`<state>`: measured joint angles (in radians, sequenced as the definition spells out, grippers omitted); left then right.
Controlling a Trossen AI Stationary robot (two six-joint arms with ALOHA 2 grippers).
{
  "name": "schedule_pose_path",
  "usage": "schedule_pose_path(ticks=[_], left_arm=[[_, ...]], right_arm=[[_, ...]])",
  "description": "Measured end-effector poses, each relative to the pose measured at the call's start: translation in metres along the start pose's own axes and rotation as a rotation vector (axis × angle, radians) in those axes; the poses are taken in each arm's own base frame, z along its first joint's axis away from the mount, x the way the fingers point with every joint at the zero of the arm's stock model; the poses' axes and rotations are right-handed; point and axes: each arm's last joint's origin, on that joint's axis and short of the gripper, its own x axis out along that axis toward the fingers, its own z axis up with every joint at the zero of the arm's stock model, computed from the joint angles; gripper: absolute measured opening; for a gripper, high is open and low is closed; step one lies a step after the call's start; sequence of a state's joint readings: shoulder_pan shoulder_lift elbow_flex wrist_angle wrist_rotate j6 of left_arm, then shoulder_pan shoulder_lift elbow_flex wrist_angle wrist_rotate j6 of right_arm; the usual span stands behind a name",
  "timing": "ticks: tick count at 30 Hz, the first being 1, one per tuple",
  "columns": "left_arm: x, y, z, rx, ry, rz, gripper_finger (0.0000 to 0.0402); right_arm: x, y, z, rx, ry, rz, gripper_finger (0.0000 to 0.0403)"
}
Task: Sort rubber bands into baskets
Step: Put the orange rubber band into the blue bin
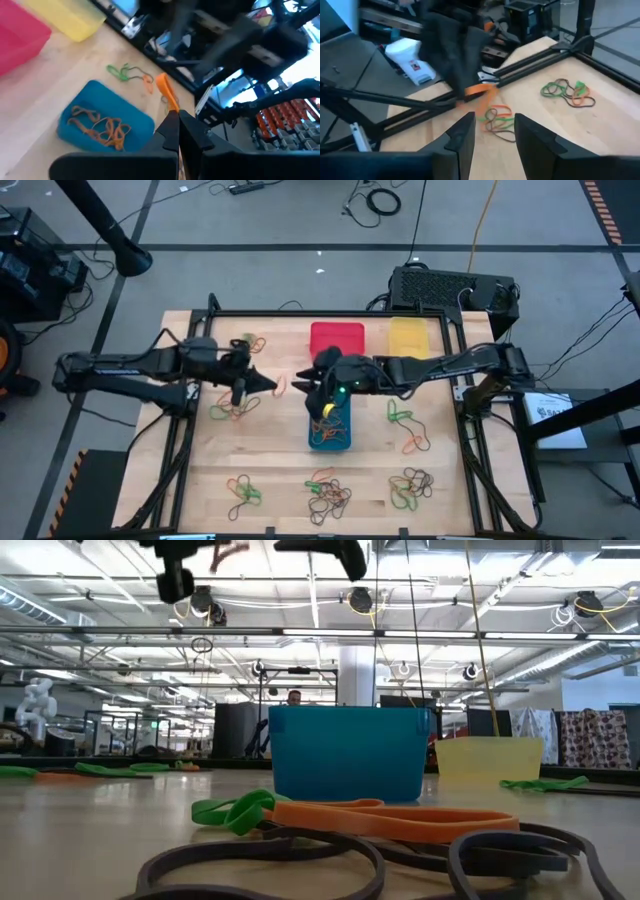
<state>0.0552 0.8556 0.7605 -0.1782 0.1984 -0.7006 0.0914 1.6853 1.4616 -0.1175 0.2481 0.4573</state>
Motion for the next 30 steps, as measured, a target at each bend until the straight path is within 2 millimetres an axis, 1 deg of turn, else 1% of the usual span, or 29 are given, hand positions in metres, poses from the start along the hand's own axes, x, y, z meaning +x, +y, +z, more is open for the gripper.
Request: schedule_pose_path(ticks=[4, 10, 16, 21, 30], left_arm=[[0.005, -0.009, -0.005, 0.019, -0.016, -0.009, 0.0002], [0.014, -0.012, -0.012, 0.028, 0.005, 0.010, 0.0002], [0.023, -0.011, -0.016, 0.031, 0.021, 0.028, 0.0002], [0.027, -0.013, -0.014, 0.034, -0.005, 0.004, 0.0002], [0.029, -0.014, -0.013, 0.036, -0.014, -0.007, 0.0002]], right_arm=[[0.002, -0.008, 0.004, 0.069, 0.033, 0.064, 0.0130], [0.004, -0.015, 0.008, 0.152, 0.108, 0.188, 0.0130], [0.004, -0.015, 0.008, 0.156, 0.116, 0.217, 0.0130], [0.004, -0.015, 0.008, 0.156, 0.121, 0.221, 0.0130], [0.004, -0.014, 0.008, 0.156, 0.127, 0.235, 0.0130]])
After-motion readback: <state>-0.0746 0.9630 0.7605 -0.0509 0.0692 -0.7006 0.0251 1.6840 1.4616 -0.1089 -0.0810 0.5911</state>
